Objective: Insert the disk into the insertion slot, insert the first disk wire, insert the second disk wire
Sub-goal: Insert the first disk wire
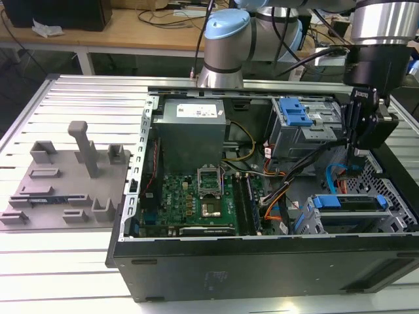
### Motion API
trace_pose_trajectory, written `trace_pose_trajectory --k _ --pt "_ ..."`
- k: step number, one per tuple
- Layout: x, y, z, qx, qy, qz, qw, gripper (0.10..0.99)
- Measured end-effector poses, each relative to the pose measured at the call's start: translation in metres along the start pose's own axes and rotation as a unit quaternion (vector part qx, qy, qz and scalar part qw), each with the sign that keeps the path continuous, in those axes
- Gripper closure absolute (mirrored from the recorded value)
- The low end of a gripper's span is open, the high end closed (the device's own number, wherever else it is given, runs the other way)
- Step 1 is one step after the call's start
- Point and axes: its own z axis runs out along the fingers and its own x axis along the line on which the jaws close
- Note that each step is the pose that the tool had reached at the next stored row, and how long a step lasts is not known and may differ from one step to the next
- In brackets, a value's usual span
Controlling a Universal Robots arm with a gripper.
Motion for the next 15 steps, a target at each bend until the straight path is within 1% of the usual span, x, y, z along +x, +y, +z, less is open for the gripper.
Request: trace_pose_trajectory --k 1,2,4,5,6,7,8,10,11,12,13,14,15 --pt "0.0018 -0.0007 -0.0006 -0.0008 -0.0041 0.0 1.0 0.922" --pt "0.0049 -0.0015 -0.0015 -0.0022 -0.0114 0.0 0.9999 0.922" --pt "0.0084 -0.0024 -0.0019 -0.004 -0.0206 0.0 0.9998 0.922" --pt "0.0111 -0.0029 -0.0021 -0.0055 -0.0285 0.0 0.9996 0.922" --pt "0.0147 -0.0036 -0.0021 -0.0081 -0.0416 0.001 0.9991 0.922" --pt "0.0177 -0.0041 -0.002 -0.0094 -0.0481 0.001 0.9988 0.922" --pt "0.0237 -0.0053 -0.0003 -0.0099 -0.0506 0.001 0.9987 0.922" --pt "0.0304 -0.0066 0.0021 -0.0102 -0.0513 0.001 0.9986 0.922" --pt "0.0359 -0.0077 0.0043 -0.0104 -0.0522 0.001 0.9986 0.922" --pt "0.0402 -0.0085 0.0058 -0.0109 -0.0547 0.001 0.9984 0.922" --pt "0.0428 -0.009 0.0062 -0.0123 -0.0621 0.001 0.998 0.922" --pt "0.0434 -0.0091 0.006 -0.0132 -0.0716 -0.001 0.9973 0.922" --pt "0.0434 -0.0091 0.006 -0.013 -0.0746 -0.004 0.9971 0.922"
